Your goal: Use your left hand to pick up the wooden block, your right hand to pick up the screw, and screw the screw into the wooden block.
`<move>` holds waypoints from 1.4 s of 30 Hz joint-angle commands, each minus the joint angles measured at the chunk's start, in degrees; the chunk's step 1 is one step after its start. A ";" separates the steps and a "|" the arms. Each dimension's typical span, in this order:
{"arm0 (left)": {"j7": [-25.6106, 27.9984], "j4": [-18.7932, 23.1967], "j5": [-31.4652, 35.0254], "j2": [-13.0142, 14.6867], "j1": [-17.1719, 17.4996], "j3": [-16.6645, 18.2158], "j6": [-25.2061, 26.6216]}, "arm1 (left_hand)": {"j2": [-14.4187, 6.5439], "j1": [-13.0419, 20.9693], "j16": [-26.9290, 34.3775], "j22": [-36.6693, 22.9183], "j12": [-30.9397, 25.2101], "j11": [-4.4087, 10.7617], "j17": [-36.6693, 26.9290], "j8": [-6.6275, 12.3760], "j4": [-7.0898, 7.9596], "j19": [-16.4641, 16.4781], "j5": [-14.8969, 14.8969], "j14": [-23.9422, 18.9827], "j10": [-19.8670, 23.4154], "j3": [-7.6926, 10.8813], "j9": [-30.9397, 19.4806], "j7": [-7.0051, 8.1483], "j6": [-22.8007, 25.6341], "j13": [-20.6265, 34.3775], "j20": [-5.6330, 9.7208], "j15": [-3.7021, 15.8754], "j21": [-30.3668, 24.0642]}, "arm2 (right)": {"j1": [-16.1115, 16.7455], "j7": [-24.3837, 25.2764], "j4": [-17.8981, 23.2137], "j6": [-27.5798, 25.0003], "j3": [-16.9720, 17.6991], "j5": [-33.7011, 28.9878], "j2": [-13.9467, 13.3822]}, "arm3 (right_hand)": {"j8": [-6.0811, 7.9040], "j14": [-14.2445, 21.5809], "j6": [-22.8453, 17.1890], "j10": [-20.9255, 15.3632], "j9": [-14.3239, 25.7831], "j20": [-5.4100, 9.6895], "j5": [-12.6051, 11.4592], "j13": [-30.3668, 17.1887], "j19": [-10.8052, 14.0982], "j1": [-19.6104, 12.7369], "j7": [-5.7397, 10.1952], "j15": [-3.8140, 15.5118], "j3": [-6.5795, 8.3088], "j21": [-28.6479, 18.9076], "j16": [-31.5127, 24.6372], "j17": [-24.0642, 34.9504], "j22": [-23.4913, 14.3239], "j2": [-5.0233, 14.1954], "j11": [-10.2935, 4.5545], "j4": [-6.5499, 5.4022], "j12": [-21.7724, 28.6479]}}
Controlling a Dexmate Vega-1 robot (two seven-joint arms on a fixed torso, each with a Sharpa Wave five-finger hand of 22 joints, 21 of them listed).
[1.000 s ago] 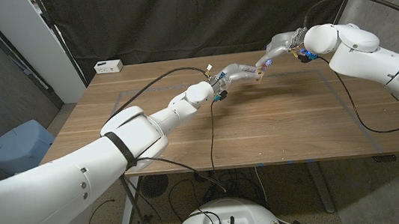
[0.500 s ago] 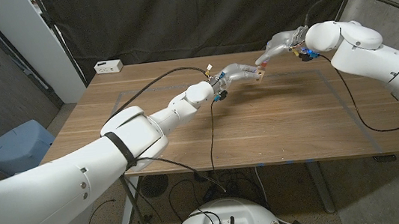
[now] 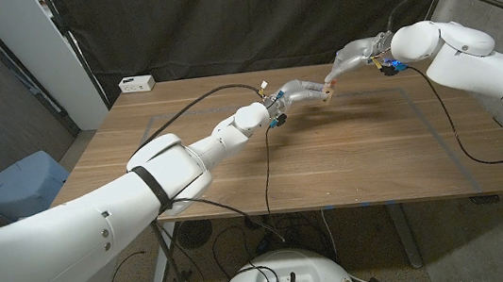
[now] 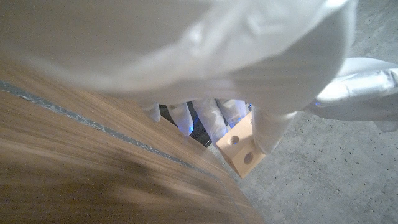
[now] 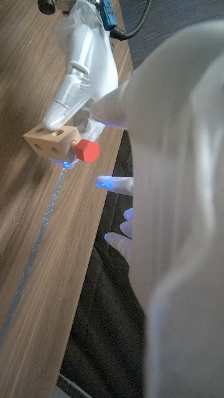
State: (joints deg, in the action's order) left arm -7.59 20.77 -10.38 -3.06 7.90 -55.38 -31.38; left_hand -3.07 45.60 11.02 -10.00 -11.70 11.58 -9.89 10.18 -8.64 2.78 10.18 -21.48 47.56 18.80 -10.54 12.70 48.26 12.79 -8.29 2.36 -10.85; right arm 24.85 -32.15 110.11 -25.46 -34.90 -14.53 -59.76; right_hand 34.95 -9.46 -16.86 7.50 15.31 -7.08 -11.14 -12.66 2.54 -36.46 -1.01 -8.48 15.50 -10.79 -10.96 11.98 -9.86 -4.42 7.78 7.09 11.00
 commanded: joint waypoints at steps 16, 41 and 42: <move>0.17 -0.02 -0.17 -0.08 -0.41 -0.30 1.27 | -0.18 -0.24 0.12 -0.09 -0.22 0.28 -0.12 0.71 0.11 0.31 0.21 -0.57 0.03 0.39 -0.23 0.18 0.87 0.06 0.09 4.29 -0.30 | 2.36 2.89 -0.61 1.96 1.15 0.68 -0.34 | 0.17 0.17 -3.80 0.19 -1.55 0.54 -0.22 -0.34 1.26 -7.64 6.40 1.30 3.68 -0.67 -0.81 -0.19 -0.05 1.16 -1.69 3.04 0.99; -0.24 -0.02 -0.03 0.05 -0.66 -0.54 1.22 | -0.20 -0.31 0.11 -0.09 -0.30 0.25 -0.12 0.69 0.11 0.30 0.21 -0.53 0.20 0.43 -0.23 0.19 0.81 0.07 0.11 4.32 -0.29 | 2.93 6.81 -1.07 1.50 0.79 -1.45 1.29 | 2.94 4.32 -14.20 -4.82 -2.84 1.54 -0.39 -0.27 5.08 -14.51 9.03 3.46 6.29 -1.18 -1.74 -0.54 -0.09 0.61 -5.04 2.63 2.54; -0.24 -0.02 -0.02 0.06 -0.66 -0.56 1.21 | -0.21 -0.31 0.10 -0.09 -0.31 0.27 -0.12 0.69 0.11 0.30 0.21 -0.53 0.22 0.43 -0.23 0.19 0.81 0.07 0.14 4.32 -0.29 | 2.88 6.83 -1.04 1.43 0.71 -1.61 1.31 | 3.06 4.47 -14.56 -4.88 -2.86 1.59 -0.36 -0.26 5.12 -14.50 8.90 3.54 6.29 -1.17 -1.77 -0.53 -0.09 0.61 -5.09 2.56 2.53</move>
State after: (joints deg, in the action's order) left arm -7.57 20.75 -10.51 -3.10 7.41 -55.80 -30.19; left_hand -2.88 44.87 11.02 -10.00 -11.70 11.58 -9.90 10.18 -8.59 2.78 10.09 -21.48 47.57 18.98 -10.54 12.70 48.26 12.79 -8.29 2.36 -10.85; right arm 27.86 -26.10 109.20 -23.61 -33.78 -15.30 -59.11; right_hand 37.51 -5.40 -30.54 3.16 12.50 -5.42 -11.14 -12.77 7.30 -50.17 7.88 -4.90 21.59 -11.52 -12.30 11.44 -9.88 -3.68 2.66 9.83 13.15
